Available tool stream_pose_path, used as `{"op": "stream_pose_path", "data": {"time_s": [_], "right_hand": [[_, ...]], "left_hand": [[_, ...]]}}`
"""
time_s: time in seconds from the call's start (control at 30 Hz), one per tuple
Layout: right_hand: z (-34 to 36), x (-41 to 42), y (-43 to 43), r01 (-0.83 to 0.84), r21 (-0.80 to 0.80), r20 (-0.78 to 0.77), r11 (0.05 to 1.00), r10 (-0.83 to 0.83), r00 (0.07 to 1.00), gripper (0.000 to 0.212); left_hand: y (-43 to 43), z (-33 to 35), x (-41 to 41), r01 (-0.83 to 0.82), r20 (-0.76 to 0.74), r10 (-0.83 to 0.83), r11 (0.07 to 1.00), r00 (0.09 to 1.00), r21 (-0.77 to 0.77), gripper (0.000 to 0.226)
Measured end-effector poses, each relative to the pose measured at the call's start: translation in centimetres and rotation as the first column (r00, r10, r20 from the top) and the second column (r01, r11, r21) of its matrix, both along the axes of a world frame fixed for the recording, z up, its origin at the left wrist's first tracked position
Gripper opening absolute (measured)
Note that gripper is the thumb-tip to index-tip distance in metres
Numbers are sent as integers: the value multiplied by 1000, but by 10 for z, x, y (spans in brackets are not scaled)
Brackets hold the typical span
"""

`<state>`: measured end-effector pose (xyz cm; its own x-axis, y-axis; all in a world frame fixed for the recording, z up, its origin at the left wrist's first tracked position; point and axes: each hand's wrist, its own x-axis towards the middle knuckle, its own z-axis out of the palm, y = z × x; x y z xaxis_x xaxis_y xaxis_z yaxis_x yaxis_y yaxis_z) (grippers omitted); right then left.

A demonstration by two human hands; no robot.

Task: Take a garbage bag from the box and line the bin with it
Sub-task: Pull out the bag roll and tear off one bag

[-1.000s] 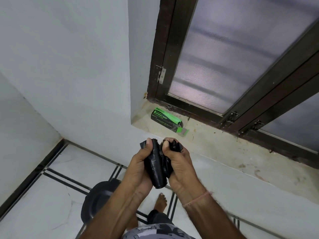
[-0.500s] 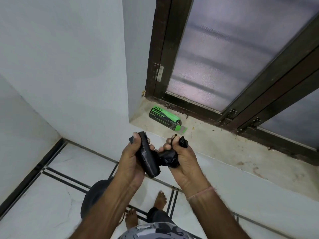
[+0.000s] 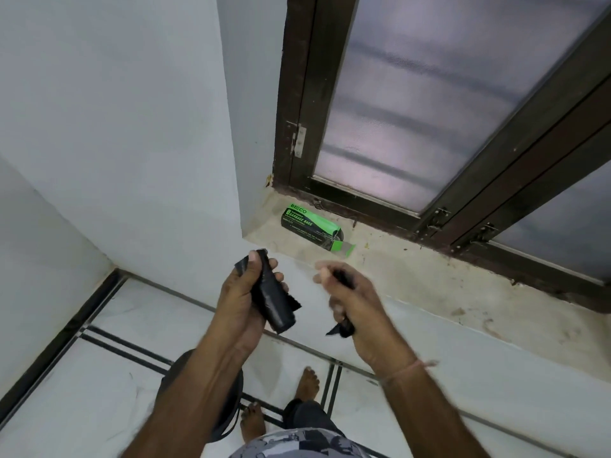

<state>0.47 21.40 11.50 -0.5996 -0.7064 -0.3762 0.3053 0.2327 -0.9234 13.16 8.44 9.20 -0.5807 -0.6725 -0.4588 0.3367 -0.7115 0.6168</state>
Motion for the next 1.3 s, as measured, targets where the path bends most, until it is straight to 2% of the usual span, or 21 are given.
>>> {"op": "stream_pose_path", "data": {"time_s": [0.07,0.13,0.23,0.37,0.47,0.57,0.67,0.7,0.73,0.8,0.87,0.9,0.97,1.0,1.1,1.2,1.3], "right_hand": [[1,11,0,-145,39,-81,989,148,986,27],[-4,14,2,-191,26,-104,981,193,976,35],[-9,2,0,-128,-11,-115,992,126,985,27],[-11,-23,-3,-19,-41,7,999,20,1000,20],[-14,-44,-3,-9,-100,84,995,18,996,20],[-17,-70,1,60,-101,124,993,-47,991,23],[-19,-108,12,171,-69,160,983,-158,974,27],[-20,-120,15,199,-45,158,979,-190,969,26],[-21,-132,18,222,-28,159,975,-215,964,25],[-27,-152,21,252,-24,164,968,-245,956,22],[-32,-163,21,274,-23,172,961,-266,948,18],[-35,-169,20,279,-18,177,960,-272,946,16],[-40,-176,19,274,-4,178,962,-269,947,14],[-42,-179,18,270,3,176,963,-266,948,14],[-47,-185,16,275,12,162,961,-274,948,14],[-52,-190,15,299,-2,142,954,-296,945,15],[-54,-192,13,292,-31,109,956,-287,952,15]], "left_hand": [[1,4,-9,-8,-52,10,999,999,44,18],[1,6,-19,-24,-91,32,996,995,85,13],[3,11,-34,-26,-102,38,993,994,114,7],[3,11,-48,31,-107,-21,995,994,92,4],[4,10,-64,94,-11,-94,995,995,-12,9],[-2,6,-81,231,224,-169,929,960,-291,35],[-21,-11,-105,388,537,-42,738,843,-552,48],[-32,-20,-111,475,630,58,605,774,-639,55],[-44,-30,-120,595,701,160,418,695,-686,66],[-66,-53,-138,788,769,298,80,566,-611,83],[-79,-67,-151,887,814,358,-105,456,-450,91],[-83,-72,-157,916,833,381,-153,401,-371,92],[-90,-78,-164,943,846,418,-188,331,-276,88],[-91,-80,-167,943,841,428,-191,330,-273,83],[-92,-78,-166,916,816,416,-151,401,-373,67],[-85,-69,-162,866,779,388,-129,492,-483,62],[-78,-60,-158,802,740,349,-63,575,-594,59]]}}
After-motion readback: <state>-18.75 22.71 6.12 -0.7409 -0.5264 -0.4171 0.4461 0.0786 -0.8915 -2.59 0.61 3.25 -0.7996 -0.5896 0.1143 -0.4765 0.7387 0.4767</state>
